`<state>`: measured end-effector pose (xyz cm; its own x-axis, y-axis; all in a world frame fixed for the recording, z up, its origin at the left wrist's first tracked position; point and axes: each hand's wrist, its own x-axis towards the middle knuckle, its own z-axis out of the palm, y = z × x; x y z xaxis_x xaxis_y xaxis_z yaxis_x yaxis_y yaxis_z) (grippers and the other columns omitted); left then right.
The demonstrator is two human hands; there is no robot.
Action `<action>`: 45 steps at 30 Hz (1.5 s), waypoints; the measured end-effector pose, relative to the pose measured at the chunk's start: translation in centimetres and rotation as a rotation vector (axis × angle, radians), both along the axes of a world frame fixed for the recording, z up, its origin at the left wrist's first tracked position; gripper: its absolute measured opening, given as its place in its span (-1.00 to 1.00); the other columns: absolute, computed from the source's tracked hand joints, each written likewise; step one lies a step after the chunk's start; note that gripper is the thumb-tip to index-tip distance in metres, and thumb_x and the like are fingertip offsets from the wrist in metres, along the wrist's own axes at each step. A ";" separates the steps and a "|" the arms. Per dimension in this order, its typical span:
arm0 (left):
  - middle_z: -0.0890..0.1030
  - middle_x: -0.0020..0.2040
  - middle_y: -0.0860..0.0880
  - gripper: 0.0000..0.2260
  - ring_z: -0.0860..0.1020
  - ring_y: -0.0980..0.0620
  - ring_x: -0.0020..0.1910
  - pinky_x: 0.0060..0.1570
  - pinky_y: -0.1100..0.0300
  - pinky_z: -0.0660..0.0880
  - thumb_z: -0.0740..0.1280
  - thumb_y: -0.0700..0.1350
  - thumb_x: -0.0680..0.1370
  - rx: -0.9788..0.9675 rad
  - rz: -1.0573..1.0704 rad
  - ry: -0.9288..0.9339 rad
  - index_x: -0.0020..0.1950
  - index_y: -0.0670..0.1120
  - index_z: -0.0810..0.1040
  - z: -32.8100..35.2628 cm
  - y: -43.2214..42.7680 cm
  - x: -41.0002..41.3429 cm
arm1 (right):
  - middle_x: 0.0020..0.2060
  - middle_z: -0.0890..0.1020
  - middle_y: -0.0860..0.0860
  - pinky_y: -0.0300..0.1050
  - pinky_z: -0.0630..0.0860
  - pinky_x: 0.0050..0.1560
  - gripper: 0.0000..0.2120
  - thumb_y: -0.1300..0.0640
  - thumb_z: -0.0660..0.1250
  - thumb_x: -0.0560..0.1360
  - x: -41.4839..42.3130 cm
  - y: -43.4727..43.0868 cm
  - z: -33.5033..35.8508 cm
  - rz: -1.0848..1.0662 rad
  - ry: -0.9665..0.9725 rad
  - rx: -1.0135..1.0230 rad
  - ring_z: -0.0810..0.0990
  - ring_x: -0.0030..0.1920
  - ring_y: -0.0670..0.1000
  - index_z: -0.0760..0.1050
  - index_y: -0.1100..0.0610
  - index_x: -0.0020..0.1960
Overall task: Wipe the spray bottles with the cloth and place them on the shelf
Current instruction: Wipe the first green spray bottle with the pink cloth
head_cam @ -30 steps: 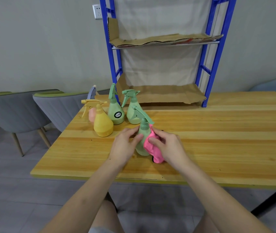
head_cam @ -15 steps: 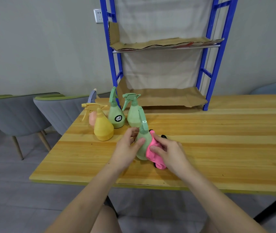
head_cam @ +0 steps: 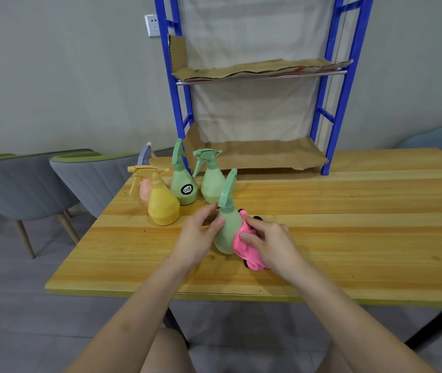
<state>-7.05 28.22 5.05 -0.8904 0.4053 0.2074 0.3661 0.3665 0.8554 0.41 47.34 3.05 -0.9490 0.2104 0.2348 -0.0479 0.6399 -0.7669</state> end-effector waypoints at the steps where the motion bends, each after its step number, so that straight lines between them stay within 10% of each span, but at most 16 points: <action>1: 0.64 0.29 0.08 -0.65 0.57 0.16 0.29 0.38 0.06 0.51 0.34 -0.08 0.69 0.030 -0.003 -0.020 0.49 0.01 0.49 0.0 -0.1 0.1 | 0.04 0.75 -0.02 -0.15 0.60 0.08 -0.48 0.00 0.48 0.58 -0.2 -0.2 0.3 0.005 0.013 0.001 0.68 0.02 -0.03 0.46 -0.10 0.52; 26: 0.64 0.20 0.20 -0.69 0.58 0.28 0.21 0.28 0.07 0.58 0.35 -0.07 0.68 0.035 0.040 0.005 0.42 0.10 0.54 0.3 -0.5 0.7 | -0.05 0.71 0.05 -0.18 0.53 -0.09 -0.46 -0.01 0.40 0.64 -0.7 -1.1 0.1 0.023 0.047 -0.007 0.64 -0.05 0.08 0.34 -0.27 0.56; 31: 0.61 0.25 0.17 -0.44 0.58 0.19 0.21 0.20 0.10 0.56 0.35 0.38 0.52 0.003 0.070 0.011 0.43 0.12 0.51 0.6 0.7 1.2 | 0.11 0.71 0.00 -0.07 0.65 0.06 -0.44 -0.01 0.42 0.63 -0.4 -0.9 0.1 0.040 0.004 0.027 0.67 0.06 0.00 0.36 -0.14 0.59; 34: 0.57 0.30 0.06 -0.46 0.54 0.06 0.27 0.26 0.02 0.54 0.36 0.28 0.58 -0.053 0.187 0.075 0.46 0.02 0.50 0.4 2.2 1.3 | 0.11 0.71 0.01 -0.02 0.63 0.17 -0.42 0.02 0.49 0.58 -0.2 -0.6 -0.2 0.004 -0.011 0.038 0.67 0.09 0.02 0.43 -0.09 0.56; 39: 0.62 0.23 0.06 -0.66 0.56 0.02 0.27 0.33 -0.08 0.53 0.33 0.15 0.65 0.097 0.184 -0.036 0.37 0.05 0.56 0.7 2.8 1.2 | 0.06 0.76 -0.02 -0.26 0.53 0.10 -0.58 0.09 0.53 0.55 0.3 -0.6 -0.5 -0.080 0.005 0.013 0.66 -0.01 -0.09 0.63 0.02 0.39; 45: 0.70 0.22 0.11 -0.76 0.62 0.10 0.25 0.34 -0.01 0.52 0.24 0.02 0.73 0.523 0.157 -0.266 0.36 0.05 0.57 3.5 2.1 1.6 | -0.04 0.77 -0.17 0.12 0.67 0.13 -0.77 0.12 0.46 0.60 1.7 -1.0 1.5 -0.118 0.182 -0.369 0.72 0.03 -0.11 0.69 -0.19 0.15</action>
<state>-5.42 30.33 8.60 -0.9798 0.1693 0.1061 0.0911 -0.0945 0.9913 2.12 46.37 4.58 -0.8631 0.4169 0.2849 -0.1466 0.3330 -0.9315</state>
